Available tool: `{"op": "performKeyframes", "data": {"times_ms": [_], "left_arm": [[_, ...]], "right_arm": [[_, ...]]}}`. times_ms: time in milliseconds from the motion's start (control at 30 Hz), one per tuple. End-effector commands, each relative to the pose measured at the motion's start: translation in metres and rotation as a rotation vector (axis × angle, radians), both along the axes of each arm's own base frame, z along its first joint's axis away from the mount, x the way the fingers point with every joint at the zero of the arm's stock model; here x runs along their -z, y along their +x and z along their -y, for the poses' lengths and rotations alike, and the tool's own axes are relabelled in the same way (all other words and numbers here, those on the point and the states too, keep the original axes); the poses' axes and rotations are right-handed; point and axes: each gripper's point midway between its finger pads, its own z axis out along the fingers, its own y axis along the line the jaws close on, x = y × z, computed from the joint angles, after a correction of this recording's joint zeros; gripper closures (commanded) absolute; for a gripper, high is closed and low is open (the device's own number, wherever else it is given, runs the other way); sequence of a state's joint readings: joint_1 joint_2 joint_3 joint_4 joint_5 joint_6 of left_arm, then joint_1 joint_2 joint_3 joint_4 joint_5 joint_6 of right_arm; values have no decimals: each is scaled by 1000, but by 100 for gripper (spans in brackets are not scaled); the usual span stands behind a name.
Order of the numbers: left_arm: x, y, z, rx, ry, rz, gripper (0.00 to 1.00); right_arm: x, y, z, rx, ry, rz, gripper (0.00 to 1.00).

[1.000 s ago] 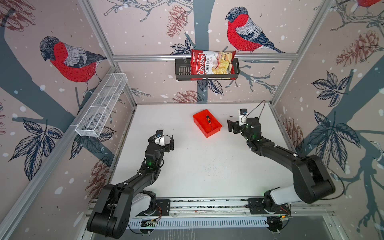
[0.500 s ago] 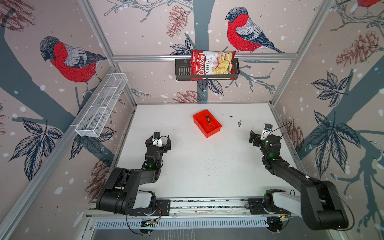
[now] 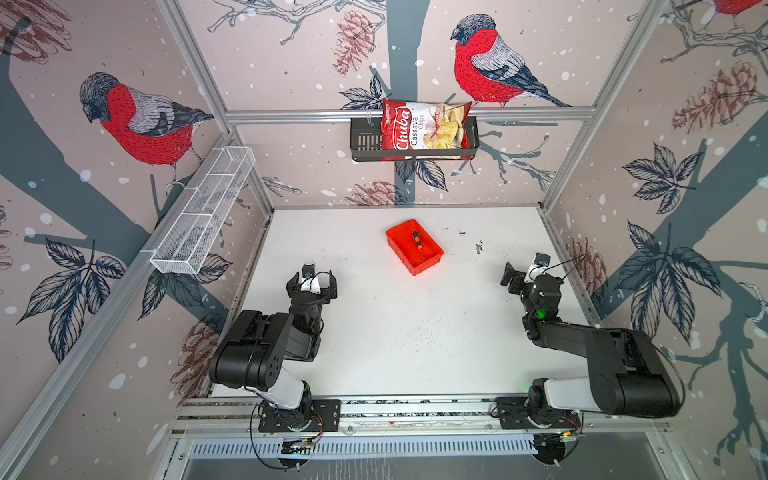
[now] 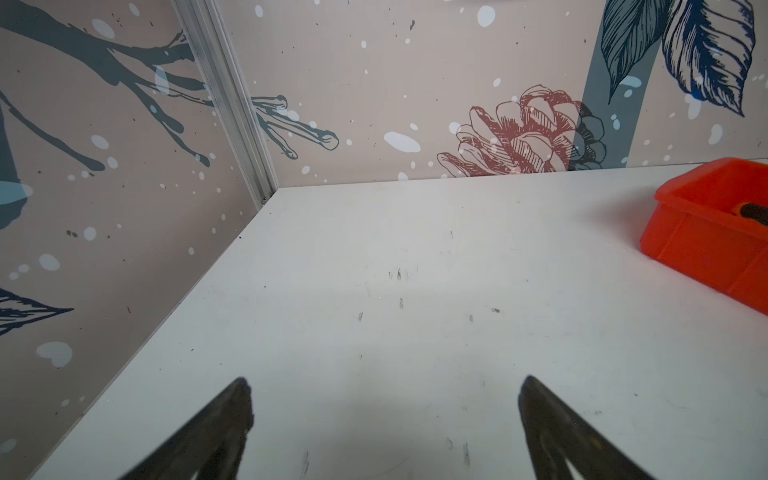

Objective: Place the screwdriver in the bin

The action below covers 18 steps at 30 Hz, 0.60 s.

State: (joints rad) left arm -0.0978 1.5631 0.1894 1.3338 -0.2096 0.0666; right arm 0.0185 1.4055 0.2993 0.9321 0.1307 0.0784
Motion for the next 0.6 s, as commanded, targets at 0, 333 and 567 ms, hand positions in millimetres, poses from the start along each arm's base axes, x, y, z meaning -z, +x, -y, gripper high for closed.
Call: {"op": "performKeyframes", "data": {"times_ms": [0, 333, 567], "left_arm": [[-14, 5, -3, -7, -26, 53, 2], [-12, 10, -11, -39, -54, 35, 2], [-12, 10, -11, -40, -53, 37, 1]], "right_arm": [[-10, 5, 4, 12, 3, 75, 0], [-4, -2, 1, -7, 0, 101, 0], [-4, -2, 1, -7, 2, 101, 0]]}}
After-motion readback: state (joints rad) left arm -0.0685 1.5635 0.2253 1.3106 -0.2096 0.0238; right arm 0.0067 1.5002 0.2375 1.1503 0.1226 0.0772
